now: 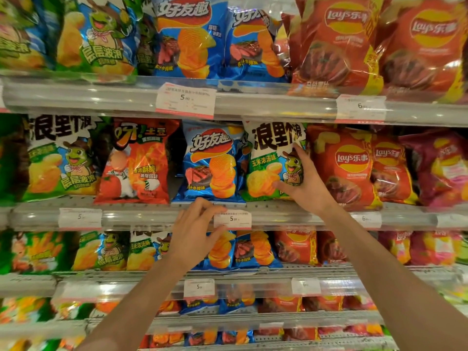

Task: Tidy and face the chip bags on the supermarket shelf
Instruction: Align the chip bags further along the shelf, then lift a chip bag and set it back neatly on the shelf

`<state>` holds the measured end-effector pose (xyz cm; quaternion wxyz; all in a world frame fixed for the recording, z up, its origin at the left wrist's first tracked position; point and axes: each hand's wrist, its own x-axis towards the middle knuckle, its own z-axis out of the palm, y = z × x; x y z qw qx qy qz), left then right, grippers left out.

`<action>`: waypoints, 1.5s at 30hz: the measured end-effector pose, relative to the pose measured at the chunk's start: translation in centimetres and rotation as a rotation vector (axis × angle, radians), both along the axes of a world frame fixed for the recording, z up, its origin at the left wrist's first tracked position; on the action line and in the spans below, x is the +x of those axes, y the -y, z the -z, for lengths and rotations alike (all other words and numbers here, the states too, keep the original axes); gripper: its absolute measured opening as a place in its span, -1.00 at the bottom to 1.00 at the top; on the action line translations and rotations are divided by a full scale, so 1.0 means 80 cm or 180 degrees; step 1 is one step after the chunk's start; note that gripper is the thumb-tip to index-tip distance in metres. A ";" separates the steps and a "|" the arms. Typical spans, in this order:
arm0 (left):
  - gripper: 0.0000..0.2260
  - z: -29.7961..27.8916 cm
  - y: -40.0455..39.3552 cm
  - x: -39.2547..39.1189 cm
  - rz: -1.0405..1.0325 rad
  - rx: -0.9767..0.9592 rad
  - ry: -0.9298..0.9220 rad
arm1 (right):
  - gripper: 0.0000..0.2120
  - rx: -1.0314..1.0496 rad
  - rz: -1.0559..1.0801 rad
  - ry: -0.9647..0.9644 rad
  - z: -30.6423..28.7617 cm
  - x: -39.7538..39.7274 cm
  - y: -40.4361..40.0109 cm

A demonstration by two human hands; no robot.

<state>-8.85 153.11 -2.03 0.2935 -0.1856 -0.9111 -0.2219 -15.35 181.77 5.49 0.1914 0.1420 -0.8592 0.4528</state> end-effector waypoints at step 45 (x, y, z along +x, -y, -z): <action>-0.49 -0.084 -0.148 -0.031 -0.0146 0.1029 0.0150 | -0.59 0.0502 0.0873 -0.0373 0.017 0.098 -0.078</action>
